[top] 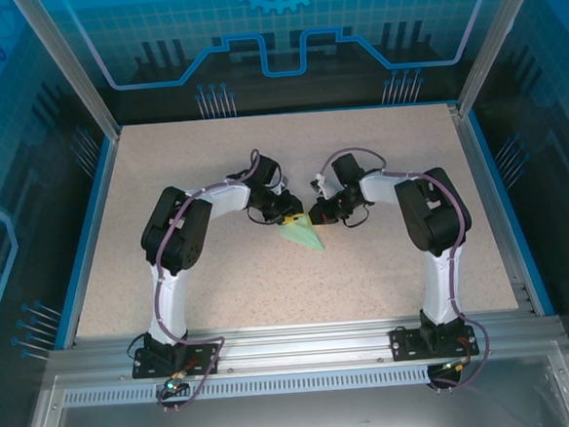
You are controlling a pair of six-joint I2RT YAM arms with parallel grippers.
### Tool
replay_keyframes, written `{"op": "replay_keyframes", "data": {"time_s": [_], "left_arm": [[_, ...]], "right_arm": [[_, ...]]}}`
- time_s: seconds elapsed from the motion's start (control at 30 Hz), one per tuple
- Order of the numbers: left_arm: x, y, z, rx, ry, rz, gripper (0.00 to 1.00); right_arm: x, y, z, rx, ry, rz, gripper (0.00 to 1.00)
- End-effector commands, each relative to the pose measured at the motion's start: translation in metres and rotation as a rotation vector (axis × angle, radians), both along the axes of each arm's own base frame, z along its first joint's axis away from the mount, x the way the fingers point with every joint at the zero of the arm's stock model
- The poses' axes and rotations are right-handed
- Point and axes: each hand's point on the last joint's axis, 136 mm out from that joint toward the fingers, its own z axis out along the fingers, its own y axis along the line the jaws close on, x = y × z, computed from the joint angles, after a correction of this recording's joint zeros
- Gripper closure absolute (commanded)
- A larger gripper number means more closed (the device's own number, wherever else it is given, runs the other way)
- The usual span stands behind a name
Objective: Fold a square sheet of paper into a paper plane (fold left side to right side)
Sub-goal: Fourth fold the wing at the center of the table.
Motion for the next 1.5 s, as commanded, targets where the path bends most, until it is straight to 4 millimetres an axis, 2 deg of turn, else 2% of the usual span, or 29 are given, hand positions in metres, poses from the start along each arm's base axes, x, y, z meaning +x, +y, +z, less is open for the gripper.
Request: {"op": "replay_keyframes", "data": {"time_s": [0.0,0.17,0.33,0.47,0.57,0.73,1.13,1.47], "left_arm": [[-0.027,0.012,-0.038,0.063,0.099,0.005,0.73],[-0.035,0.016,-0.046,0.066,0.114,0.014,0.73],[-0.038,0.017,-0.046,0.069,0.111,0.016,0.74],[-0.038,0.018,-0.042,0.074,0.103,0.014,0.74],[-0.039,0.019,-0.041,0.078,0.100,0.013,0.74],[-0.039,0.020,-0.041,0.082,0.099,0.013,0.74],[-0.038,0.020,-0.039,0.083,0.092,0.012,0.75],[-0.037,0.021,-0.040,0.087,0.094,0.014,0.74]], "right_arm": [[-0.013,0.001,0.012,-0.028,0.016,0.013,0.95],[-0.011,-0.005,0.050,-0.012,-0.039,-0.015,0.82],[-0.034,-0.001,0.067,0.052,-0.009,0.000,0.80],[-0.059,0.010,0.060,0.089,0.063,0.034,0.81],[-0.067,0.016,0.050,0.087,0.093,0.048,0.81],[-0.073,0.020,0.034,0.064,0.129,0.065,0.81],[-0.087,0.007,0.003,-0.026,0.197,0.050,0.81],[-0.090,-0.001,-0.008,-0.080,0.218,0.040,0.81]]}}
